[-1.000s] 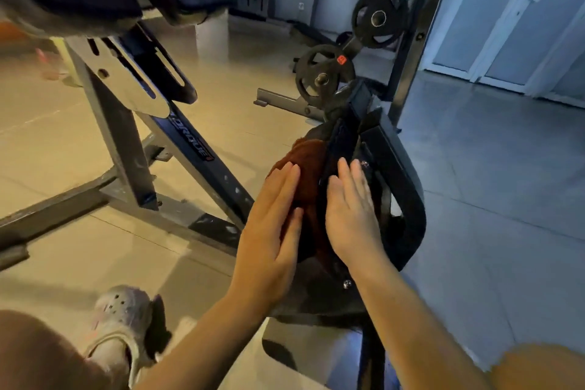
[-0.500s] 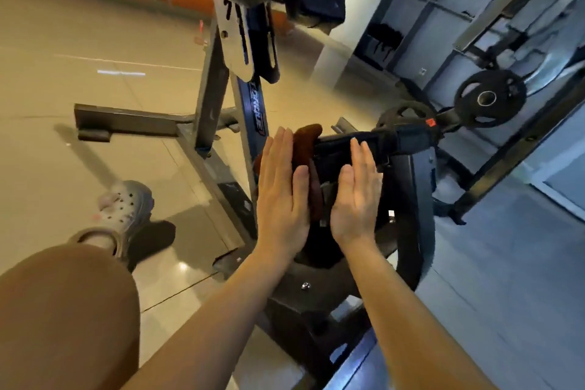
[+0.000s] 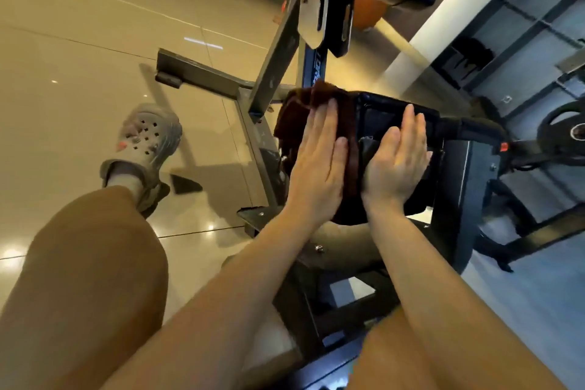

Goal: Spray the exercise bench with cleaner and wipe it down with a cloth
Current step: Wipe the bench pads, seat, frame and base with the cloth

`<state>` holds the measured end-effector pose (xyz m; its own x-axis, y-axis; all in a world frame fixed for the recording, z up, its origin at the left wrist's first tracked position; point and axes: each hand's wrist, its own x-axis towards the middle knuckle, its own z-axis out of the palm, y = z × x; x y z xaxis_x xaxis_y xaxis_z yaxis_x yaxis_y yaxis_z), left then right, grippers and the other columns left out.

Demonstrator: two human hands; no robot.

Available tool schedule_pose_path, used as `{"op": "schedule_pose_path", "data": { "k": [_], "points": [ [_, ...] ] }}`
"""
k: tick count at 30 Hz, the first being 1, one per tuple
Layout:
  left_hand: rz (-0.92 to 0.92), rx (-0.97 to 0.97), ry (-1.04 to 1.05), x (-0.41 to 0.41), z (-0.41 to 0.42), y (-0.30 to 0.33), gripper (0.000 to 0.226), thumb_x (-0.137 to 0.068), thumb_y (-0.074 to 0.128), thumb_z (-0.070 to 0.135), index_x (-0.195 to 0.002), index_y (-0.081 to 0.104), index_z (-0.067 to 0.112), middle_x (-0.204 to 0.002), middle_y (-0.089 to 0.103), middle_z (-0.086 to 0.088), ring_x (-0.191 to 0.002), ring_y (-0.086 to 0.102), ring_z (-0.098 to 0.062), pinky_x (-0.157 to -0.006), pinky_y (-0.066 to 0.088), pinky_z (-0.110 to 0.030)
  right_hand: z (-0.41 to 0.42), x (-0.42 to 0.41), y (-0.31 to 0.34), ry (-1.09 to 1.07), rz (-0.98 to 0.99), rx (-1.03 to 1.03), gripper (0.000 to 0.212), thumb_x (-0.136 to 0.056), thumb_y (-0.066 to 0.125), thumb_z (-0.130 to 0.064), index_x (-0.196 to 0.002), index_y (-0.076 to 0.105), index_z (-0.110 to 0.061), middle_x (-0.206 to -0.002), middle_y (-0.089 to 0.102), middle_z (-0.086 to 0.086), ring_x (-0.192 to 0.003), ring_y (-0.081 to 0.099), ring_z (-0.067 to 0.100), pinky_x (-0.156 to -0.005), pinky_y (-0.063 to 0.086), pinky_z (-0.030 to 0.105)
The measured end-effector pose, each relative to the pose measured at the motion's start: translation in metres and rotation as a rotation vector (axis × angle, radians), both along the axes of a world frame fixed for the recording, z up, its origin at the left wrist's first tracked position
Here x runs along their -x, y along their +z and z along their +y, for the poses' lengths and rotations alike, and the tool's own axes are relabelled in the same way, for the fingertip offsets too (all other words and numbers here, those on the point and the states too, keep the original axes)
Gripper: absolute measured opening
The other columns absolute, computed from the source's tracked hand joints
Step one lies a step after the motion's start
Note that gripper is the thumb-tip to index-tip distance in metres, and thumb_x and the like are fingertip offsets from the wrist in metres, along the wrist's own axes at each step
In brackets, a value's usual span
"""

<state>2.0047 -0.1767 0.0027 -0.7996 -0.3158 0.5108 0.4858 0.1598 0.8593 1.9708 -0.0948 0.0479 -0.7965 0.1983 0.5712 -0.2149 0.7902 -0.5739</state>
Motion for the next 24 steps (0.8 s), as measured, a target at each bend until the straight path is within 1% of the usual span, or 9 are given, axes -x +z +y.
{"op": "schedule_pose_path", "data": {
  "k": [4,7,9,11,13,16,19,22,24],
  "points": [
    [0.054,-0.004,0.056,0.009,-0.001,0.001,0.056,-0.101,0.020,0.033,-0.152,0.015,0.010,-0.160,0.013,-0.002,-0.149,0.006,-0.011,-0.118,0.003,-0.018,0.001,0.002,-0.002,0.007,0.024,-0.013,0.062,-0.093,0.016,-0.042,-0.152,0.029,-0.025,-0.161,0.021,-0.002,-0.149,0.014,0.012,-0.121,-0.003,0.038],
    [-0.009,-0.004,0.032,-0.020,0.013,-0.023,0.051,-0.101,0.022,0.036,-0.149,0.012,0.022,-0.156,0.014,0.011,-0.147,0.006,0.000,-0.118,0.005,-0.016,0.002,0.003,-0.003,0.000,0.020,-0.026,0.061,-0.095,0.016,-0.042,-0.152,0.027,-0.026,-0.162,0.020,-0.003,-0.149,0.013,0.012,-0.122,-0.003,0.037],
    [-0.049,0.028,0.022,-0.036,0.017,-0.037,0.049,-0.100,0.023,0.038,-0.148,0.013,0.030,-0.153,0.016,0.017,-0.146,0.011,0.000,-0.119,0.011,-0.020,0.001,0.002,-0.004,-0.004,0.019,-0.024,0.060,-0.095,0.016,-0.042,-0.152,0.027,-0.027,-0.162,0.020,-0.003,-0.149,0.013,0.012,-0.122,-0.003,0.037],
    [-0.053,0.095,0.032,-0.044,0.018,-0.047,0.049,-0.101,0.024,0.038,-0.148,0.013,0.029,-0.153,0.017,0.018,-0.147,0.015,-0.004,-0.119,0.016,-0.025,0.001,0.001,-0.004,-0.005,0.021,-0.027,0.060,-0.096,0.016,-0.042,-0.152,0.027,-0.027,-0.162,0.020,-0.004,-0.149,0.013,0.011,-0.122,-0.003,0.038],
    [-0.060,0.138,0.029,-0.047,0.017,-0.050,0.051,-0.101,0.023,0.040,-0.149,0.009,0.028,-0.153,0.012,0.020,-0.146,0.009,-0.001,-0.119,0.011,-0.020,0.000,0.001,-0.003,-0.003,0.021,-0.027,0.060,-0.095,0.016,-0.042,-0.153,0.027,-0.027,-0.162,0.020,-0.004,-0.149,0.013,0.012,-0.122,-0.002,0.039],
    [-0.068,0.160,-0.006,-0.037,0.008,-0.035,0.053,-0.099,0.018,0.044,-0.148,0.001,0.030,-0.153,0.004,0.020,-0.146,-0.002,0.003,-0.116,0.001,-0.012,0.001,0.000,-0.002,-0.002,0.022,-0.017,0.061,-0.095,0.016,-0.042,-0.152,0.027,-0.027,-0.162,0.020,-0.004,-0.149,0.012,0.010,-0.122,-0.003,0.038],
    [-0.009,0.141,0.015,-0.009,-0.006,0.000,0.054,-0.098,0.017,0.042,-0.148,0.004,0.024,-0.155,0.008,0.011,-0.147,0.003,-0.006,-0.117,0.002,-0.014,0.000,0.000,-0.002,0.001,0.023,-0.007,0.061,-0.094,0.016,-0.042,-0.152,0.028,-0.026,-0.161,0.021,-0.004,-0.149,0.013,0.010,-0.122,-0.003,0.036],
    [0.023,0.054,0.040,0.010,-0.012,0.018,0.056,-0.100,0.021,0.037,-0.152,0.015,0.014,-0.160,0.016,0.000,-0.149,0.009,-0.011,-0.118,0.007,-0.017,0.000,0.001,-0.003,-0.013,0.046,-0.011,0.060,-0.095,0.017,-0.041,-0.151,0.030,-0.025,-0.161,0.023,-0.002,-0.149,0.015,0.012,-0.122,-0.001,0.038],
    [0.014,0.026,0.048,-0.001,-0.002,0.006,0.054,-0.102,0.023,0.035,-0.151,0.013,0.017,-0.159,0.013,0.007,-0.148,0.008,-0.007,-0.119,0.007,-0.018,0.001,0.001,-0.004,-0.010,0.053,-0.020,0.060,-0.095,0.018,-0.040,-0.151,0.030,-0.024,-0.160,0.024,-0.001,-0.148,0.016,0.013,-0.122,0.000,0.038]
  ]
}}
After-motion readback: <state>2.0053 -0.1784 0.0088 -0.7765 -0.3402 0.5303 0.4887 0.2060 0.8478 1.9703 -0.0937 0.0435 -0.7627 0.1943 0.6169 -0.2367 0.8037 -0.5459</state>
